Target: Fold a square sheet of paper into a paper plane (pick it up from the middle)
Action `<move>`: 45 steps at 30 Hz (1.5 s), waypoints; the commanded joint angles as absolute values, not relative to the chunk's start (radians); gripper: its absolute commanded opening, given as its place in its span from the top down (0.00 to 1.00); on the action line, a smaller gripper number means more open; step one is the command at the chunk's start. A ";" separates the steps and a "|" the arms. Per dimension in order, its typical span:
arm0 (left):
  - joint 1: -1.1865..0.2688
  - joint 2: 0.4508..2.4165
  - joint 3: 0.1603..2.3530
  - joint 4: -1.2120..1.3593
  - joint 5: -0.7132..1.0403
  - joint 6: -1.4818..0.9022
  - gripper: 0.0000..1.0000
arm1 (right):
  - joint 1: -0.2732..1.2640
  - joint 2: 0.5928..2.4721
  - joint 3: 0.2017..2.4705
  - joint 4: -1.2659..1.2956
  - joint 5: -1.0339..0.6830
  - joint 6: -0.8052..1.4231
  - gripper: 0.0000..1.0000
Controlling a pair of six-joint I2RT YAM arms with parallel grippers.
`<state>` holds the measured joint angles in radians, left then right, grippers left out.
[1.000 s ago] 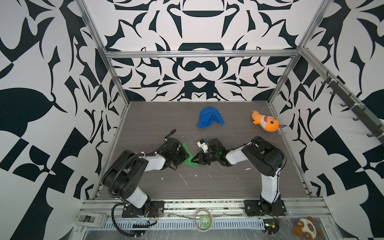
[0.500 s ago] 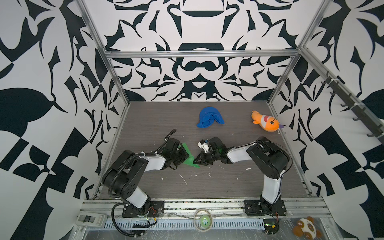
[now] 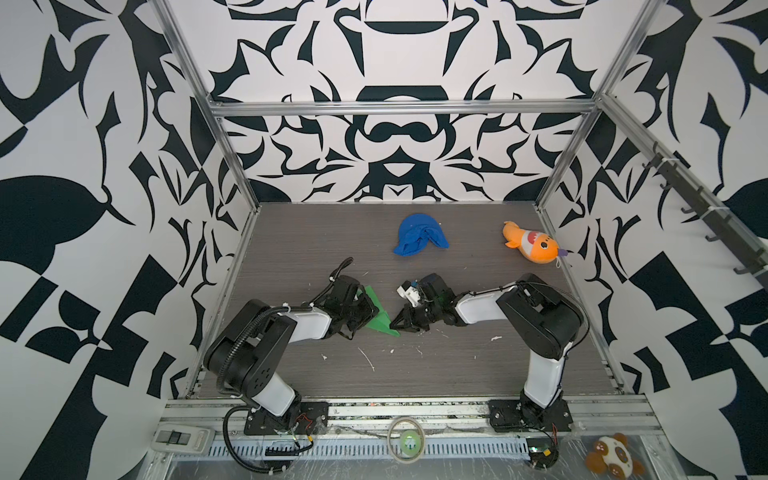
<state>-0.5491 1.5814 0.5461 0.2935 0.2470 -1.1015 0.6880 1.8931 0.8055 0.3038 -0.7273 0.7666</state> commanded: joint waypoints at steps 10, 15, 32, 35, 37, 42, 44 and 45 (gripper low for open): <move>-0.552 1.460 0.491 0.328 0.258 -1.103 0.82 | 0.683 1.948 0.767 0.272 -0.678 0.770 0.94; -0.596 1.446 0.458 0.364 0.248 -1.111 0.83 | 0.679 1.949 0.758 0.284 -0.678 0.784 0.95; -0.647 1.561 0.469 0.435 0.218 -1.106 0.91 | 0.650 1.962 0.713 0.377 -0.709 0.855 0.98; -0.647 1.572 0.473 0.440 0.220 -1.106 0.91 | 0.649 1.962 0.710 0.375 -0.710 0.854 0.97; -0.647 1.575 0.475 0.440 0.220 -1.106 0.91 | 0.649 1.963 0.709 0.376 -0.712 0.854 0.96; -0.647 1.585 0.479 0.438 0.219 -1.105 0.91 | 0.649 1.964 0.710 0.369 -0.712 0.847 0.91; -0.647 1.588 0.483 0.428 0.219 -1.104 0.91 | 0.649 1.964 0.713 0.361 -0.711 0.842 0.91; -0.647 1.589 0.482 0.424 0.217 -1.105 0.91 | 0.649 1.963 0.714 0.355 -0.710 0.838 0.90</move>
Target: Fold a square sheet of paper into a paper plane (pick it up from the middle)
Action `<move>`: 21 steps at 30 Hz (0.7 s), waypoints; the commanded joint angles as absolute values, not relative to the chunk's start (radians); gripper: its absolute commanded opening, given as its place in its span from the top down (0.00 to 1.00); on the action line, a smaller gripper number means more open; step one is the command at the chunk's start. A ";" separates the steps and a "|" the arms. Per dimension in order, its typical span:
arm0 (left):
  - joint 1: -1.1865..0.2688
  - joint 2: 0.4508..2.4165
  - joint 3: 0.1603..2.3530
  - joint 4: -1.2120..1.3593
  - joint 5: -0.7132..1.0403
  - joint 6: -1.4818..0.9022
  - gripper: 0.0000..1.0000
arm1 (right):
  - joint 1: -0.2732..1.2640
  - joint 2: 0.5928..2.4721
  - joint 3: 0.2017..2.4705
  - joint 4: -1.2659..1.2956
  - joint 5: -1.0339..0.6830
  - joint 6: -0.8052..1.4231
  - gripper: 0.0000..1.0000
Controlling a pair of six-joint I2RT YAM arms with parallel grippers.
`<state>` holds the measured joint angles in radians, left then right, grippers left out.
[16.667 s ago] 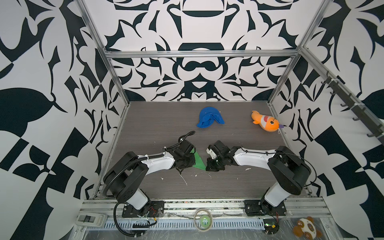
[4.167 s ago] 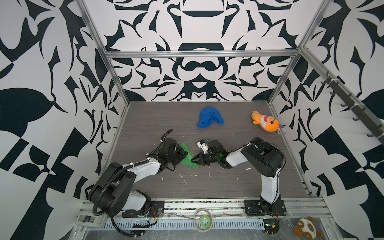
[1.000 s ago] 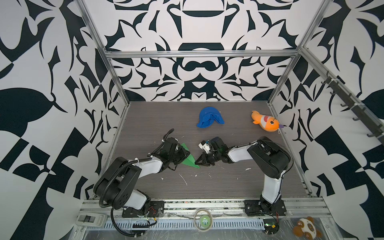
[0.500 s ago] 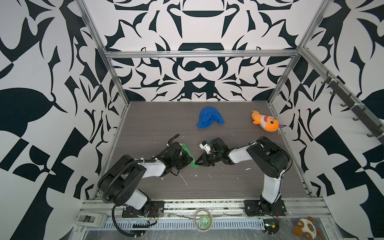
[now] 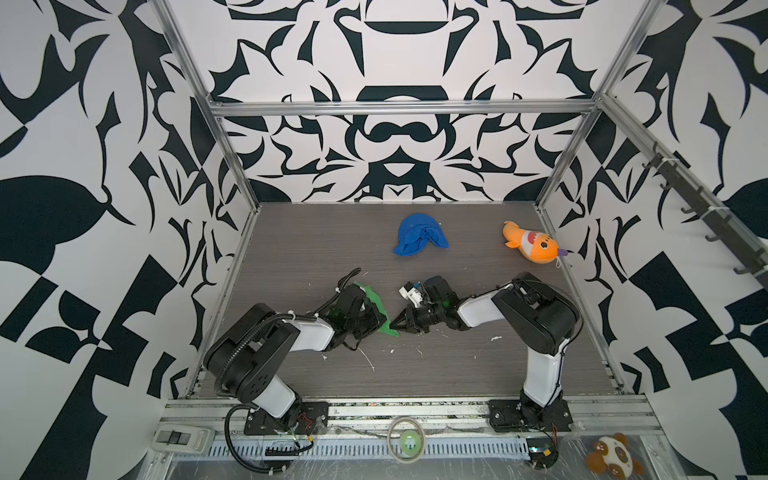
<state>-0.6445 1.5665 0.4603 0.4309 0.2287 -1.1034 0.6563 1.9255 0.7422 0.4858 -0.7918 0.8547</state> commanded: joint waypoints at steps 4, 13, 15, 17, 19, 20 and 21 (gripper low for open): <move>-0.647 1.589 0.477 0.401 0.209 -1.109 0.91 | 0.650 1.961 0.720 0.333 -0.706 0.823 0.90; -0.647 1.591 0.495 0.291 0.176 -1.111 0.92 | 0.649 1.878 0.725 0.288 -0.693 0.790 0.89; -0.647 1.592 0.498 0.276 0.172 -1.109 0.92 | 0.649 1.837 0.727 0.258 -0.687 0.774 0.87; -0.647 1.592 0.497 0.276 0.171 -1.111 0.92 | 0.649 1.816 0.740 0.211 -0.688 0.746 0.87; -0.647 1.593 0.497 0.279 0.171 -1.111 0.92 | 0.650 1.811 0.750 0.183 -0.696 0.727 0.87; -0.647 1.594 0.497 0.279 0.171 -1.112 0.92 | 0.649 1.814 0.755 0.170 -0.702 0.719 0.87; -0.647 1.594 0.500 0.278 0.170 -1.112 0.92 | 0.649 1.819 0.760 0.161 -0.707 0.711 0.87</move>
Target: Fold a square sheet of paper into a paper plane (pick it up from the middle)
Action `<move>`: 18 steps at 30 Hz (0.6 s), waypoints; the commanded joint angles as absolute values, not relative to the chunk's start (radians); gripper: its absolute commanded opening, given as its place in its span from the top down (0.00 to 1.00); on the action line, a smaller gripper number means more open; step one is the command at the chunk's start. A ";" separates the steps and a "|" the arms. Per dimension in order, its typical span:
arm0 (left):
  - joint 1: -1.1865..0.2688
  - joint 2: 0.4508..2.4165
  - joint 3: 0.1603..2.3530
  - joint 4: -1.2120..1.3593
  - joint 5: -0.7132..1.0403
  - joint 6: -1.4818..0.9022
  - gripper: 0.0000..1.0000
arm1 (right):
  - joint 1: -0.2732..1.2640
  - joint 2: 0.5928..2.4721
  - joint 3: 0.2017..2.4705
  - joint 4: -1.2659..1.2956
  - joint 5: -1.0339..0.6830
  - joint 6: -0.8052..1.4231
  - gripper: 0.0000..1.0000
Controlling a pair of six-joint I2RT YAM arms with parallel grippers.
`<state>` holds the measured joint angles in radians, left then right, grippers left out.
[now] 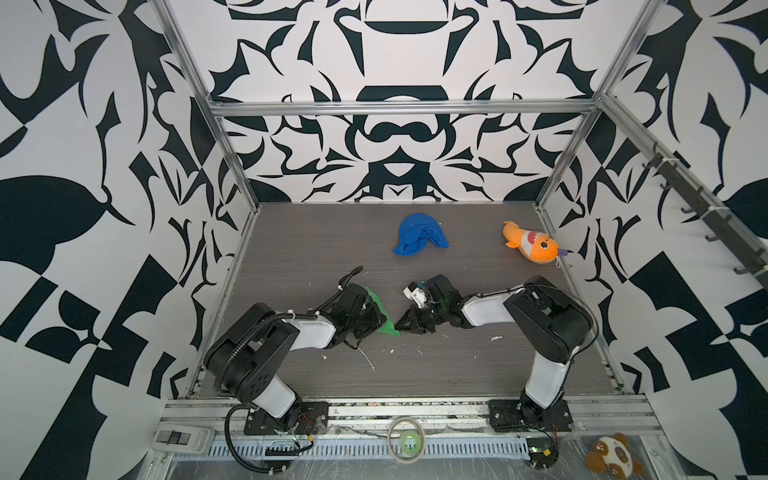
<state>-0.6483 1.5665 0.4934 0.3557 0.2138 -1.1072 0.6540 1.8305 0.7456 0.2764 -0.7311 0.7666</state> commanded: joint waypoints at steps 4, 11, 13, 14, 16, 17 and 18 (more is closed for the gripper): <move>-0.647 1.601 0.499 0.283 0.174 -1.114 0.92 | 0.650 1.825 0.764 0.142 -0.716 0.693 0.88; -0.647 1.600 0.502 0.277 0.176 -1.115 0.92 | 0.657 1.704 0.774 0.128 -0.658 0.663 0.88; -0.647 1.600 0.504 0.275 0.173 -1.115 0.92 | 0.669 1.692 0.795 0.107 -0.650 0.649 0.88; -0.647 1.600 0.505 0.273 0.173 -1.115 0.92 | 0.678 1.693 0.803 0.117 -0.657 0.647 0.88; -0.647 1.601 0.507 0.270 0.175 -1.115 0.92 | 0.686 1.712 0.820 0.130 -0.666 0.663 0.90; -0.647 1.601 0.508 0.270 0.174 -1.115 0.92 | 0.688 1.726 0.830 0.133 -0.667 0.669 0.91; -0.647 1.601 0.508 0.270 0.175 -1.115 0.92 | 0.691 1.742 0.844 0.135 -0.668 0.675 0.93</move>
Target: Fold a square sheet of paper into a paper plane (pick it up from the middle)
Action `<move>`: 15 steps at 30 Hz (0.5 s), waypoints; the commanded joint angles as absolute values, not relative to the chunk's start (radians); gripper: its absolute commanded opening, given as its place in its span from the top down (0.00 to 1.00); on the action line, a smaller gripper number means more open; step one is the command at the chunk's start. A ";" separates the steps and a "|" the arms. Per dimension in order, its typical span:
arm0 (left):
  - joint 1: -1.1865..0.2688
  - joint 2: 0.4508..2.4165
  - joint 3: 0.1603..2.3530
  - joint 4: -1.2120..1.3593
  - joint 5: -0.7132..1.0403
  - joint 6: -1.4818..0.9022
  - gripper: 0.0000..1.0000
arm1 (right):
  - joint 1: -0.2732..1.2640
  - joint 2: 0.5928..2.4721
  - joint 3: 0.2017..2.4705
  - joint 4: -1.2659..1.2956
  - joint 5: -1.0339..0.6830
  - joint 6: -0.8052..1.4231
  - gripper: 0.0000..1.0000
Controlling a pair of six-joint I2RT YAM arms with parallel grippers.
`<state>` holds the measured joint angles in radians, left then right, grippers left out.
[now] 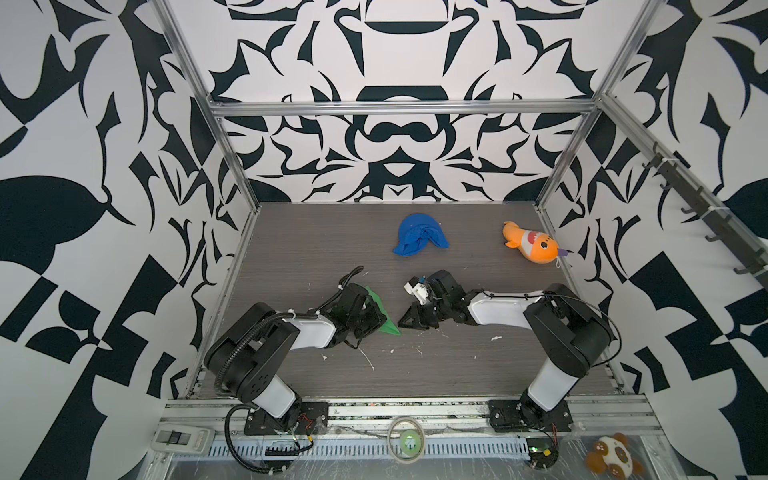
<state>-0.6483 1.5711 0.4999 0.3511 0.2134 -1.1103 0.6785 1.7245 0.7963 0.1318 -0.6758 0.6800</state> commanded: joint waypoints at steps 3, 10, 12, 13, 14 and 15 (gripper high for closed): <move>-0.647 1.597 0.509 0.265 0.174 -1.117 0.92 | 0.706 1.785 0.878 0.140 -0.677 0.690 0.97; -0.647 1.598 0.508 0.262 0.172 -1.118 0.92 | 0.714 1.855 0.922 0.139 -0.674 0.707 1.00; -0.647 1.597 0.509 0.258 0.170 -1.118 0.93 | 0.714 1.868 0.923 0.132 -0.673 0.709 1.00; -0.647 1.597 0.509 0.255 0.171 -1.118 0.93 | 0.715 1.871 0.921 0.131 -0.670 0.708 1.00; -0.647 1.597 0.509 0.252 0.170 -1.118 0.92 | 0.715 1.874 0.915 0.127 -0.669 0.708 1.00; -0.647 1.598 0.509 0.250 0.168 -1.118 0.92 | 0.714 1.873 0.907 0.124 -0.664 0.708 1.00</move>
<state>-0.6483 1.5715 0.5068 0.3370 0.2127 -1.1107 0.7094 1.8805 0.8906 0.1318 -0.6758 0.7033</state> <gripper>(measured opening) 0.076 0.047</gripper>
